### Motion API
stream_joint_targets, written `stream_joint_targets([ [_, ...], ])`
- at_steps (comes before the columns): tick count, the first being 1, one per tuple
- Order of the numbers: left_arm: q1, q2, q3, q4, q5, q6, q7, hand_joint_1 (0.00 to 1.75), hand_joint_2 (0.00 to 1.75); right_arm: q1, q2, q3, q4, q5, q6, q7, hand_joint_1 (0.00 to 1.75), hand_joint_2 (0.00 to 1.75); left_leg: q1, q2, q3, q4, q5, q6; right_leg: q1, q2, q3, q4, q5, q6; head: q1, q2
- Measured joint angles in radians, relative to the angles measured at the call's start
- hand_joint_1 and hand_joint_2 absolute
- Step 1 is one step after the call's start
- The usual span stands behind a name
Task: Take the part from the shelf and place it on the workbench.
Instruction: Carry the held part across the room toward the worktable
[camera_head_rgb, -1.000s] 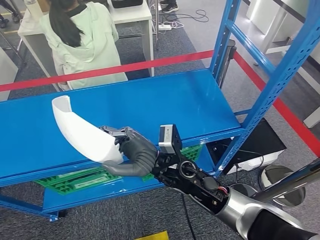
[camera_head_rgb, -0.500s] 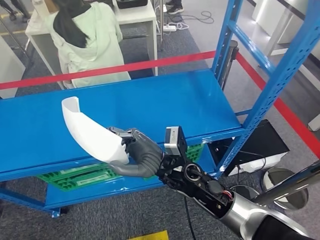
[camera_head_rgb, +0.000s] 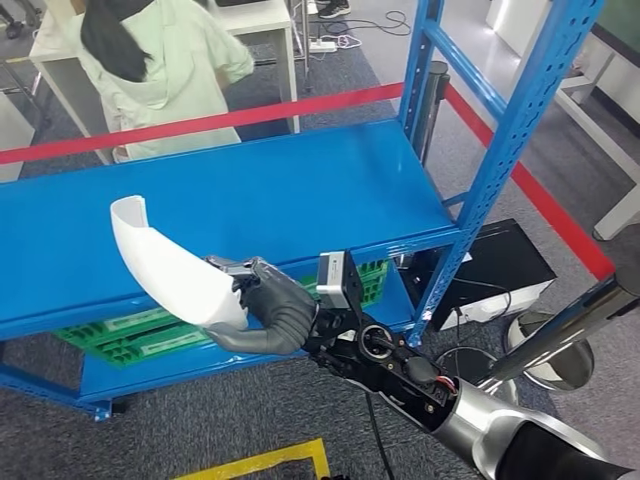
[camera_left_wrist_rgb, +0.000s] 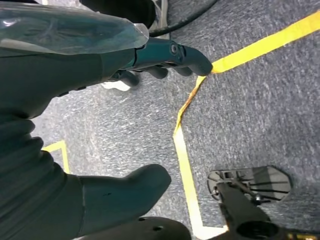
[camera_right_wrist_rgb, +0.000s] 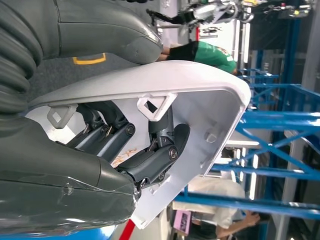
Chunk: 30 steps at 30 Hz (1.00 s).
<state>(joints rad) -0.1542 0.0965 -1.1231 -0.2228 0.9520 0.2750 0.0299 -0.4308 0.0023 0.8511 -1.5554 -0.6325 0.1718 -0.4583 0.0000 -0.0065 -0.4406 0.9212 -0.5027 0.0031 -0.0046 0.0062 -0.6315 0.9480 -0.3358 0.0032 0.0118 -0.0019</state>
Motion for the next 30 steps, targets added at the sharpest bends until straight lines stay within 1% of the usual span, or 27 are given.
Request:
stream_joint_targets([
  [2,-0.001,0.000,0.000,0.000,-0.002,0.000,0.001,0.00,1.75,0.000,0.000,-0.001,0.000,0.000,-0.001,0.000,1.75,1.75,-0.002,0.001,-0.007,-0.008,0.011,0.009,-0.001,-0.001,-0.001,-0.004,0.013,0.012,0.003,0.000],
  [3,-0.001,-0.001,0.000,0.000,-0.002,0.000,0.001,0.00,1.75,0.001,-0.001,-0.002,0.000,0.000,-0.001,-0.001,1.75,1.75,0.000,0.003,-0.012,-0.011,0.019,0.016,-0.002,0.000,-0.007,0.003,0.004,0.017,0.003,0.000],
  [4,-0.001,-0.002,0.000,0.000,-0.002,0.000,0.001,0.00,1.75,0.002,-0.001,-0.003,0.000,0.000,-0.001,-0.001,1.75,1.75,0.002,0.006,-0.021,-0.013,0.029,0.023,-0.003,0.000,-0.018,0.025,-0.023,0.021,0.006,0.000],
  [5,0.000,-0.002,0.000,0.000,-0.003,0.000,0.002,0.00,1.75,0.003,-0.002,-0.005,0.000,0.000,-0.001,-0.001,1.75,1.75,0.004,0.008,-0.031,-0.015,0.040,0.028,-0.004,0.000,-0.035,0.069,-0.068,0.025,0.009,0.000],
  [7,0.000,-0.002,0.000,0.000,-0.004,0.000,0.002,0.00,1.75,0.006,-0.003,-0.007,0.000,0.000,-0.002,-0.001,1.75,1.75,0.003,0.011,-0.057,-0.014,0.060,0.033,-0.005,-0.001,-0.073,0.209,-0.171,0.032,0.015,0.000],
  [8,0.001,-0.002,0.000,0.000,-0.005,0.000,0.002,0.00,1.75,0.009,-0.004,-0.008,0.000,0.000,-0.002,-0.001,1.75,1.75,0.003,0.012,-0.070,-0.014,0.070,0.033,-0.005,-0.001,-0.084,0.273,-0.198,0.035,0.018,0.000],
  [9,0.001,-0.002,0.000,0.000,-0.005,0.000,0.002,0.00,1.75,0.012,-0.005,-0.008,0.000,0.000,-0.002,-0.001,1.75,1.75,0.003,0.012,-0.084,-0.012,0.080,0.032,-0.005,-0.001,-0.081,0.311,-0.201,0.036,0.020,0.000],
  [10,0.001,-0.002,0.000,0.000,-0.005,0.000,0.002,0.00,1.75,0.014,-0.006,-0.008,0.000,0.000,-0.003,0.000,1.75,1.75,0.003,0.012,-0.098,-0.011,0.089,0.030,-0.005,-0.001,-0.060,0.311,-0.185,0.037,0.023,0.000],
  [11,0.002,-0.003,0.000,0.000,-0.005,0.000,0.003,0.00,1.75,0.015,-0.006,-0.008,0.000,0.000,-0.004,0.000,1.75,1.75,0.003,0.012,-0.110,-0.008,0.097,0.027,-0.005,-0.001,-0.020,0.270,-0.159,0.036,0.027,0.000],
  [12,0.002,-0.004,0.000,0.000,-0.006,0.000,0.003,0.00,1.75,0.016,-0.006,-0.008,0.000,0.000,-0.004,0.000,1.75,1.75,0.003,0.012,-0.120,-0.004,0.104,0.024,-0.005,-0.001,0.036,0.198,-0.140,0.034,0.030,0.000],
  [13,0.002,-0.004,-0.001,0.000,-0.006,0.000,0.003,0.00,1.75,0.015,-0.006,-0.009,0.000,0.000,-0.004,0.000,1.75,1.75,0.002,0.012,-0.129,0.001,0.109,0.019,-0.004,0.000,0.093,0.115,-0.136,0.031,0.034,0.000],
  [14,0.002,-0.005,-0.001,0.000,-0.006,0.000,0.004,0.00,1.75,0.015,-0.006,-0.009,0.000,0.000,-0.004,0.000,1.75,1.75,0.001,0.011,-0.135,0.005,0.115,0.014,-0.002,0.001,0.136,0.049,-0.139,0.026,0.036,0.000],
  [15,0.002,-0.005,-0.001,0.000,-0.006,0.000,0.004,0.00,1.75,0.015,-0.006,-0.009,0.000,0.000,-0.005,0.000,1.75,1.75,0.000,0.011,-0.139,0.008,0.120,0.009,0.000,0.002,0.161,0.006,-0.147,0.021,0.036,0.000],
  [16,0.002,-0.005,-0.001,0.000,-0.006,0.000,0.004,0.00,1.75,0.015,-0.006,-0.010,0.000,0.000,-0.005,0.000,1.75,1.75,0.000,0.011,-0.142,0.009,0.126,0.003,0.003,0.003,0.168,-0.009,-0.151,0.016,0.035,0.000],
  [17,0.002,-0.004,-0.001,0.000,-0.006,0.000,0.004,0.00,1.75,0.015,-0.006,-0.010,0.000,0.000,-0.005,0.000,1.75,1.75,0.000,0.011,-0.143,0.009,0.132,-0.003,0.003,0.002,0.162,-0.008,-0.145,0.008,0.032,0.000],
  [18,0.002,-0.004,-0.001,0.000,-0.006,0.000,0.004,0.00,1.75,0.015,-0.006,-0.010,0.000,0.000,-0.006,0.000,1.75,1.75,0.002,0.010,-0.148,0.015,0.127,-0.008,0.002,0.000,0.157,-0.011,-0.138,0.001,0.030,0.000],
  [19,0.003,-0.004,-0.001,0.000,-0.006,0.000,0.004,0.00,1.75,0.014,-0.006,-0.011,0.000,0.000,-0.005,0.001,1.75,1.75,0.003,0.009,-0.159,0.035,0.105,-0.013,0.001,-0.002,0.149,-0.012,-0.129,-0.009,0.026,0.000],
  [20,0.004,-0.003,-0.001,0.000,-0.006,0.000,0.004,0.00,1.75,0.014,-0.006,-0.011,0.000,0.000,-0.005,0.001,1.75,1.75,0.005,0.008,-0.176,0.075,0.067,-0.018,-0.001,-0.005,0.138,-0.014,-0.119,-0.017,0.019,0.000],
  [22,0.005,-0.004,-0.001,0.000,-0.006,0.000,0.004,0.00,1.75,0.014,-0.006,-0.011,0.000,0.000,-0.005,0.002,1.75,1.75,0.007,0.008,-0.223,0.208,-0.034,-0.025,-0.001,-0.006,0.111,-0.014,-0.098,-0.025,0.007,0.000],
  [23,0.005,-0.005,-0.001,0.000,-0.006,0.000,0.004,0.00,1.75,0.014,-0.006,-0.010,0.000,0.000,-0.005,0.003,1.75,1.75,0.008,0.008,-0.240,0.274,-0.066,-0.028,0.000,-0.007,0.095,-0.014,-0.087,-0.026,0.002,0.000],
  [24,0.005,-0.005,-0.001,0.000,-0.006,0.000,0.004,0.00,1.75,0.015,-0.006,-0.010,0.000,0.000,-0.005,0.003,1.75,1.75,0.008,0.008,-0.246,0.318,-0.075,-0.029,0.000,-0.007,0.080,-0.013,-0.076,-0.025,0.000,0.000],
  [25,0.005,-0.006,-0.001,0.000,-0.007,0.000,0.004,0.00,1.75,0.016,-0.006,-0.010,0.000,0.000,-0.005,0.004,1.75,1.75,0.008,0.008,-0.235,0.328,-0.060,-0.028,0.001,-0.007,0.065,-0.013,-0.065,-0.024,-0.002,0.000],
  [26,0.005,-0.005,-0.001,0.000,-0.007,0.000,0.004,0.00,1.75,0.016,-0.006,-0.011,0.000,0.000,-0.005,0.004,1.75,1.75,0.008,0.008,-0.205,0.301,-0.030,-0.026,0.001,-0.006,0.051,-0.012,-0.054,-0.023,-0.003,0.000],
  [27,0.005,-0.005,-0.001,0.000,-0.008,0.000,0.004,0.00,1.75,0.017,-0.006,-0.011,0.000,0.000,-0.005,0.004,1.75,1.75,0.008,0.008,-0.156,0.238,-0.002,-0.023,0.001,-0.006,0.039,-0.012,-0.044,-0.020,-0.004,0.000],
  [28,0.004,-0.005,-0.001,0.000,-0.009,0.000,0.004,0.00,1.75,0.017,-0.006,-0.011,0.000,0.000,-0.005,0.004,1.75,1.75,0.006,0.008,-0.096,0.155,0.013,-0.018,0.003,-0.005,0.030,-0.011,-0.034,-0.017,-0.005,0.000],
  [29,0.003,-0.004,-0.001,0.000,-0.010,0.000,0.004,0.00,1.75,0.017,-0.006,-0.012,-0.001,0.000,-0.005,0.004,1.75,1.75,0.004,0.008,-0.042,0.074,0.014,-0.013,0.004,-0.005,0.023,-0.010,-0.026,-0.012,-0.005,0.000],
  [30,0.001,-0.004,-0.001,0.000,-0.011,0.000,0.004,0.00,1.75,0.017,-0.006,-0.014,-0.002,0.000,-0.005,0.004,1.75,1.75,0.001,0.007,-0.004,0.015,0.008,-0.007,0.005,-0.006,0.020,-0.010,-0.017,-0.007,-0.003,0.000],
])
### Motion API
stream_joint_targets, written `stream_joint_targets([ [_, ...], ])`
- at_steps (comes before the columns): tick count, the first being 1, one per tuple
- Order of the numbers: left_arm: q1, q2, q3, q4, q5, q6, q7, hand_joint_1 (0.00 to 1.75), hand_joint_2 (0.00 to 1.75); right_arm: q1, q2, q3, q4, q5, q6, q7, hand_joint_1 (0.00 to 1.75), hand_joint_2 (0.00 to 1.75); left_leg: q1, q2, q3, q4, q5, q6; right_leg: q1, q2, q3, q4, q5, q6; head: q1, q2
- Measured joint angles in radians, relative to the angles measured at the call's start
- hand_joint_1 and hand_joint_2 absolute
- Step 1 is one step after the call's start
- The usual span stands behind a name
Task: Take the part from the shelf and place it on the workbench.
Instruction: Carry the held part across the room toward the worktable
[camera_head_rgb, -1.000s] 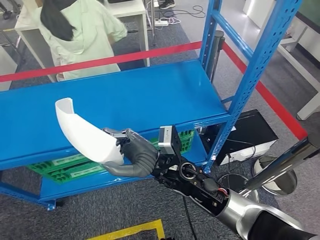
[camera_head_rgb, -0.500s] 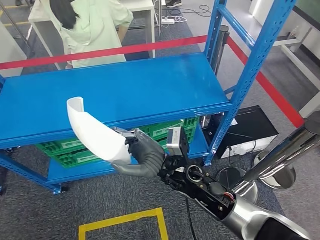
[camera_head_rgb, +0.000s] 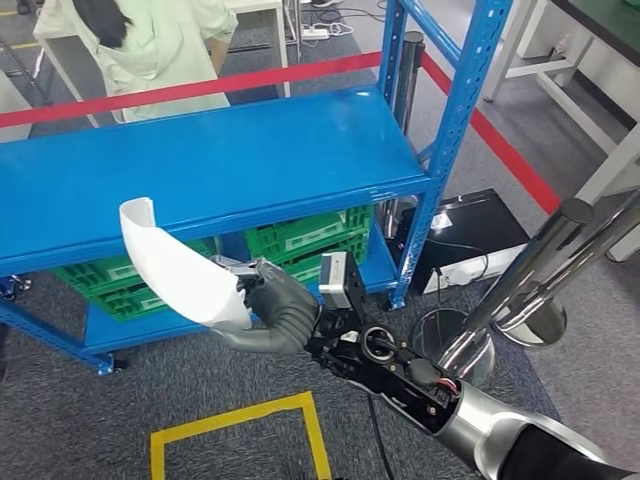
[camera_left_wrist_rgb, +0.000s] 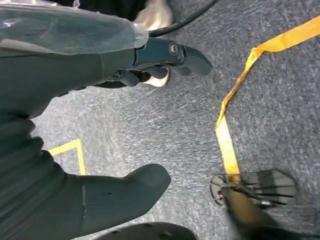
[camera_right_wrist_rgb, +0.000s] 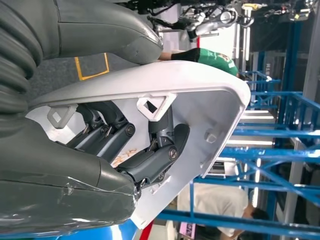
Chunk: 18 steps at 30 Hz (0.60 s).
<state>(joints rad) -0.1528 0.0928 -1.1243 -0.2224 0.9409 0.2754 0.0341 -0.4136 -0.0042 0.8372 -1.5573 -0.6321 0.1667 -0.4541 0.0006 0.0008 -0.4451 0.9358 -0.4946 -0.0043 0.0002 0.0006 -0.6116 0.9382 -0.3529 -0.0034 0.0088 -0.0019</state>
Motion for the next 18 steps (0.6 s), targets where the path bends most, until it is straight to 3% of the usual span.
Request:
stream_joint_targets([
  [2,0.000,0.000,0.000,0.000,-0.001,0.000,0.000,0.00,1.75,0.001,0.000,-0.002,-0.002,0.000,0.000,0.000,1.75,1.75,-0.004,-0.001,0.016,-0.041,-0.005,0.011,0.000,-0.002,-0.004,-0.001,0.017,0.012,0.003,0.000],
  [3,0.001,-0.001,-0.001,0.000,-0.001,-0.001,0.000,0.00,1.75,0.001,0.000,-0.003,-0.002,0.000,0.000,0.000,1.75,1.75,-0.003,0.001,0.009,-0.038,0.003,0.017,-0.001,-0.002,-0.007,0.001,0.016,0.017,0.004,0.000],
  [4,0.001,-0.002,-0.001,0.000,-0.001,-0.001,0.000,0.00,1.75,0.002,-0.001,-0.004,-0.003,0.000,0.000,0.001,1.75,1.75,-0.001,0.003,0.002,-0.039,0.011,0.024,-0.002,-0.001,-0.015,0.016,-0.001,0.021,0.005,0.000],
  [6,0.002,-0.003,-0.001,0.000,-0.001,-0.003,0.000,0.00,1.75,0.004,-0.002,-0.007,-0.005,0.000,0.000,0.002,1.75,1.75,0.001,0.008,-0.019,-0.040,0.032,0.036,-0.004,0.000,-0.045,0.103,-0.090,0.029,0.009,0.000],
  [8,0.002,-0.002,-0.002,0.000,-0.001,-0.003,-0.001,0.00,1.75,0.007,-0.003,-0.009,-0.006,0.000,-0.002,0.004,1.75,1.75,0.000,0.009,-0.048,-0.037,0.053,0.041,-0.004,0.000,-0.080,0.245,-0.184,0.036,0.015,0.000],
  [9,0.002,-0.002,-0.002,0.000,-0.001,-0.003,-0.001,0.00,1.75,0.009,-0.004,-0.009,-0.006,0.001,-0.003,0.004,1.75,1.75,-0.001,0.009,-0.064,-0.035,0.064,0.041,-0.004,0.000,-0.085,0.300,-0.200,0.038,0.018,0.000],
  [10,0.002,-0.002,-0.002,0.000,-0.002,-0.003,-0.001,0.00,1.75,0.010,-0.005,-0.009,-0.006,0.002,-0.004,0.004,1.75,1.75,-0.001,0.009,-0.080,-0.032,0.074,0.041,-0.004,0.000,-0.076,0.324,-0.190,0.039,0.021,0.000],
  [11,0.002,-0.002,-0.003,0.000,-0.002,-0.003,-0.002,0.00,1.75,0.011,-0.007,-0.010,-0.006,0.003,-0.005,0.005,1.75,1.75,-0.002,0.009,-0.096,-0.028,0.083,0.039,-0.004,0.000,-0.050,0.312,-0.164,0.038,0.024,0.000],
  [13,0.002,-0.002,-0.004,0.000,-0.003,-0.003,-0.002,0.00,1.75,0.012,-0.008,-0.010,-0.007,0.004,-0.006,0.005,1.75,1.75,-0.003,0.008,-0.123,-0.018,0.097,0.033,-0.004,0.000,0.047,0.191,-0.123,0.032,0.031,0.000],
  [15,0.001,-0.004,-0.005,0.000,-0.003,-0.003,-0.003,0.00,1.75,0.012,-0.008,-0.010,-0.012,0.004,-0.006,0.004,1.75,1.75,-0.005,0.008,-0.139,-0.008,0.109,0.024,0.000,0.001,0.140,0.046,-0.136,0.023,0.036,0.000],
  [16,0.001,-0.004,-0.005,0.000,-0.004,-0.003,-0.003,0.00,1.75,0.012,-0.008,-0.011,-0.014,0.004,-0.006,0.004,1.75,1.75,-0.005,0.008,-0.143,-0.005,0.114,0.019,0.002,0.002,0.162,0.005,-0.149,0.017,0.036,0.000],
  [18,0.000,-0.004,-0.006,0.000,-0.005,-0.003,-0.004,0.00,1.75,0.013,-0.008,-0.011,-0.016,0.004,-0.007,0.004,1.75,1.75,-0.004,0.008,-0.148,-0.004,0.123,0.008,0.002,0.002,0.161,-0.011,-0.147,0.004,0.032,0.000],
])
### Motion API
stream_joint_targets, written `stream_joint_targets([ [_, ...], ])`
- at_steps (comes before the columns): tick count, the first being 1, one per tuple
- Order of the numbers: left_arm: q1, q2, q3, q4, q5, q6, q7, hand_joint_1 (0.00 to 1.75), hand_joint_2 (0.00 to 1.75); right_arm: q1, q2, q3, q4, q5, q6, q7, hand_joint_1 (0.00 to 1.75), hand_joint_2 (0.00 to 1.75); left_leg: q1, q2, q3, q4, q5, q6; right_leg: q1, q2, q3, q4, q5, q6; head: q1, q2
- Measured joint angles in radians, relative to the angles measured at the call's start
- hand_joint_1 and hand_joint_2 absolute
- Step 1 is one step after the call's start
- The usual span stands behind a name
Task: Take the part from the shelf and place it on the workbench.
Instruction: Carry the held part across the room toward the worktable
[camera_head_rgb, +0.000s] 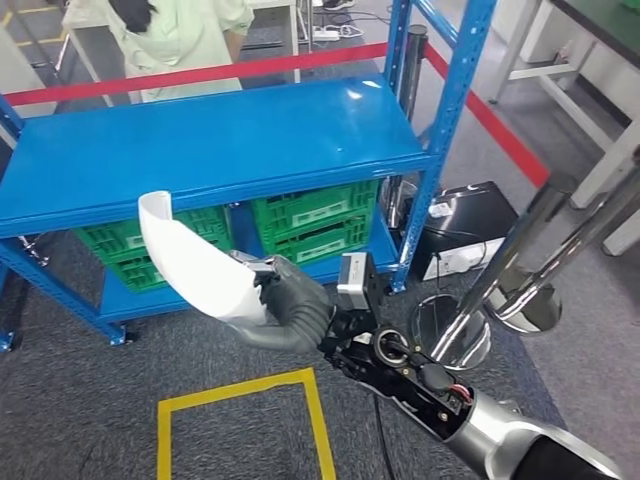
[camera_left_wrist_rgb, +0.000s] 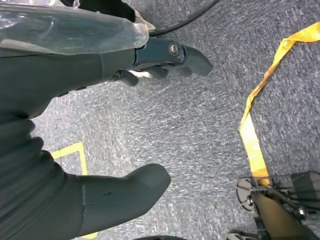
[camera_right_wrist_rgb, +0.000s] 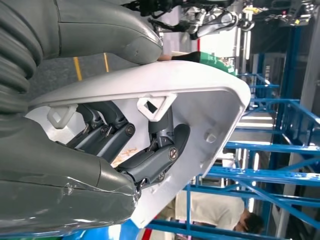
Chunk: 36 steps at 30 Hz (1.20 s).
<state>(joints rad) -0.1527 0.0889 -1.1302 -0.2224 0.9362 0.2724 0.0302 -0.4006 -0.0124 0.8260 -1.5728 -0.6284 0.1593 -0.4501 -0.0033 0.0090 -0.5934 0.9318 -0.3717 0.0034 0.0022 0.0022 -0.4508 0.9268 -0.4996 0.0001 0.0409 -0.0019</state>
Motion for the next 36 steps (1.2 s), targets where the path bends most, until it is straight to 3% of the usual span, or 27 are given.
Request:
stream_joint_targets([
  [2,0.000,0.001,0.000,0.000,-0.001,0.000,-0.001,0.00,1.75,0.001,0.000,0.000,0.000,0.000,-0.002,0.001,1.75,1.75,0.002,-0.002,-0.021,0.039,-0.037,-0.010,-0.003,-0.002,-0.013,-0.004,0.017,-0.016,-0.008,0.000],
  [5,0.001,0.001,0.000,0.000,-0.001,0.000,-0.003,0.00,1.75,0.002,0.000,0.000,0.000,0.000,-0.004,0.004,1.75,1.75,0.009,-0.004,-0.094,0.230,-0.168,-0.024,-0.005,-0.004,-0.046,-0.004,0.044,-0.025,-0.027,0.000],
  [6,0.002,0.001,0.000,0.000,-0.001,0.000,-0.003,0.00,1.75,0.003,0.000,0.001,0.000,0.000,-0.005,0.005,1.75,1.75,0.010,-0.003,-0.110,0.286,-0.188,-0.027,-0.005,-0.004,-0.057,-0.003,0.052,-0.025,-0.030,0.000],
  [7,0.002,0.001,0.000,0.000,-0.001,0.000,-0.004,0.00,1.75,0.005,0.000,0.001,0.000,0.000,-0.005,0.006,1.75,1.75,0.012,-0.003,-0.111,0.311,-0.187,-0.029,-0.005,-0.004,-0.067,-0.002,0.058,-0.023,-0.031,0.000],
  [8,0.002,0.001,0.000,0.000,-0.001,0.000,-0.004,0.00,1.75,0.007,0.000,0.001,0.000,0.000,-0.005,0.007,1.75,1.75,0.013,-0.003,-0.089,0.294,-0.169,-0.031,-0.005,-0.004,-0.075,0.000,0.064,-0.021,-0.031,0.000],
  [11,0.002,0.003,0.000,0.000,-0.001,0.000,-0.004,0.00,1.75,0.009,0.000,0.000,0.000,0.000,-0.005,0.007,1.75,1.75,0.017,-0.004,0.056,0.074,-0.101,-0.025,-0.004,-0.004,-0.090,0.008,0.073,-0.011,-0.033,0.000],
  [13,0.001,0.003,0.000,0.000,-0.001,0.000,-0.004,0.00,1.75,0.009,0.000,0.001,-0.001,0.000,-0.005,0.008,1.75,1.75,0.013,-0.007,0.100,-0.003,-0.092,-0.014,-0.002,-0.004,-0.094,0.013,0.077,-0.002,-0.031,0.000],
  [14,0.001,0.003,0.000,0.000,-0.001,0.000,-0.005,0.00,1.75,0.009,0.000,0.001,-0.001,0.000,-0.006,0.008,1.75,1.75,0.012,-0.008,0.099,-0.007,-0.091,-0.009,0.000,-0.004,-0.096,0.015,0.074,0.000,-0.029,0.000],
  [18,0.003,0.001,0.000,0.000,-0.001,0.000,-0.006,0.00,1.75,0.011,-0.001,0.000,-0.001,0.000,-0.006,0.008,1.75,1.75,0.009,-0.009,0.098,-0.012,-0.093,-0.004,0.000,-0.003,-0.099,0.018,0.068,-0.030,-0.016,0.000],
  [21,0.004,0.001,0.000,0.000,-0.001,0.000,-0.006,0.00,1.75,0.011,-0.001,0.000,-0.001,0.000,-0.006,0.008,1.75,1.75,0.005,-0.009,0.096,-0.011,-0.089,0.003,-0.004,-0.003,-0.097,0.013,0.084,-0.014,-0.011,0.000],
  [29,0.005,0.002,0.000,0.000,-0.001,0.000,-0.006,0.00,1.75,0.011,-0.001,0.000,-0.001,0.000,-0.006,0.008,1.75,1.75,0.000,-0.009,0.095,-0.010,-0.090,0.009,-0.010,-0.003,-0.097,0.009,0.087,0.009,-0.006,0.000],
  [36,0.005,0.002,-0.001,0.000,-0.001,0.000,-0.006,0.00,1.75,0.011,-0.001,0.000,-0.001,0.000,-0.006,0.008,1.75,1.75,0.000,-0.009,0.095,-0.012,-0.090,0.009,-0.009,-0.003,-0.098,0.009,0.085,0.013,-0.013,0.000],
])
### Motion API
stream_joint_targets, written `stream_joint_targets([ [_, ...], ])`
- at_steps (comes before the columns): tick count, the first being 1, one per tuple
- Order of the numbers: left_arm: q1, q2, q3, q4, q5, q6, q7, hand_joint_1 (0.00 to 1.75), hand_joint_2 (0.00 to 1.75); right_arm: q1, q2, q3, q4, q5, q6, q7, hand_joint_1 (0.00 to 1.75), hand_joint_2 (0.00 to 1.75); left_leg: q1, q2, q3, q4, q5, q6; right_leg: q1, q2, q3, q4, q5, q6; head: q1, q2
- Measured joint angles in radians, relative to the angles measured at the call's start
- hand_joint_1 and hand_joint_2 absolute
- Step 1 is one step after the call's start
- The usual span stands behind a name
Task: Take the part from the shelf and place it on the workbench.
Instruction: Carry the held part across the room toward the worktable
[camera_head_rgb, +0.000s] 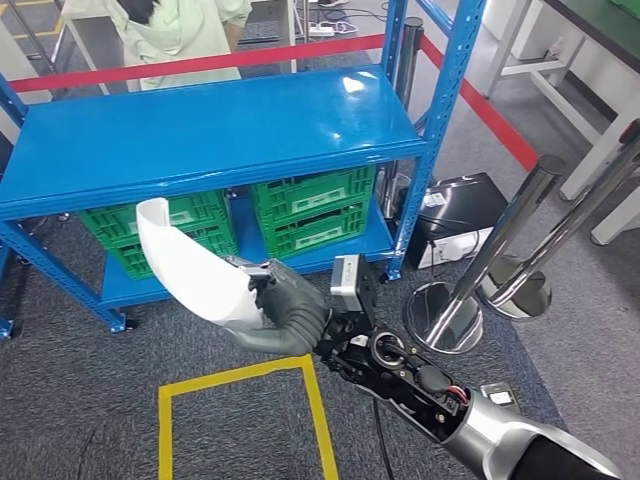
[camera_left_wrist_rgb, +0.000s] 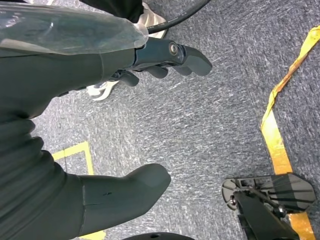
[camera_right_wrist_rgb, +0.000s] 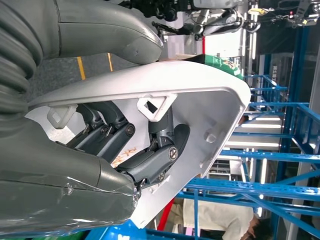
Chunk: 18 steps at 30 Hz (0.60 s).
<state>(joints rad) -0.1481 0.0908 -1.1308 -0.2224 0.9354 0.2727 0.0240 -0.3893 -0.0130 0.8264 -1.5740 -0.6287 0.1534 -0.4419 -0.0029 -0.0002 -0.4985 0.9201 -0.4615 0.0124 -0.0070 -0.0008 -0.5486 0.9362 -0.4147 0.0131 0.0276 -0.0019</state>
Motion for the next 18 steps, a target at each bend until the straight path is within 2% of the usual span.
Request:
stream_joint_targets([
  [18,0.000,0.000,0.000,0.000,0.000,0.000,0.000,0.00,1.75,0.000,0.000,0.000,0.000,0.000,0.000,0.000,1.75,1.75,0.003,0.000,0.000,-0.001,0.000,-0.001,0.003,0.000,0.000,0.001,0.000,-0.001,-0.004,0.000],
])
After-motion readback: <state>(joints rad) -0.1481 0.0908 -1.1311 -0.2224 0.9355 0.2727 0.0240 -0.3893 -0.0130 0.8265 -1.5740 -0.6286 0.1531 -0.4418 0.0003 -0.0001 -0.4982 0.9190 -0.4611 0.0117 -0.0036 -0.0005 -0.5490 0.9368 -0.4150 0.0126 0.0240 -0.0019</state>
